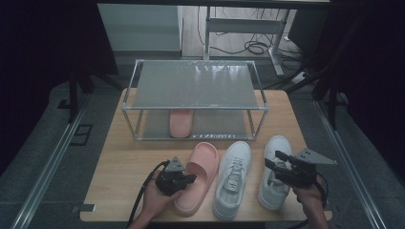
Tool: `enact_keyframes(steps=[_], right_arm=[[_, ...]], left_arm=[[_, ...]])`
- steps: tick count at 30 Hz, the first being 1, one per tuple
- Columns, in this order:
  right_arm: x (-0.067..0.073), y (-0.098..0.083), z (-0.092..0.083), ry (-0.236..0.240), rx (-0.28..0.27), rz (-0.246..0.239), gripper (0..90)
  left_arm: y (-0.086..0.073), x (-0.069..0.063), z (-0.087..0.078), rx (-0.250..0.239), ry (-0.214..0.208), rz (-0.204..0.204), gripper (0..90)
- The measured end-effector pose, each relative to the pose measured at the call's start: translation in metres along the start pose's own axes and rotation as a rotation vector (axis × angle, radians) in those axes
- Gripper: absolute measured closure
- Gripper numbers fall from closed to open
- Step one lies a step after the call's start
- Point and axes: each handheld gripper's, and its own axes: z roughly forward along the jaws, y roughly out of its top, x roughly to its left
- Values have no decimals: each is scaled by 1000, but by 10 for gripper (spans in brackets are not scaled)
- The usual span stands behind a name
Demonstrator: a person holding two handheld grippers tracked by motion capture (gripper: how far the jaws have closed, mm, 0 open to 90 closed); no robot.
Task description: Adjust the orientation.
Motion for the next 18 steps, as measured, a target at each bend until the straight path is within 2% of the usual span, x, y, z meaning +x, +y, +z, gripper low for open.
enact_keyframes(steps=[8, 18], right_arm=[[0, -1, 3, 1, 11, -2, 436], [0, -1, 3, 1, 10, 0, 436]], left_arm=[[2, 15, 7, -1, 32, -21, 900], [2, 18, 11, 9, 62, -19, 900]])
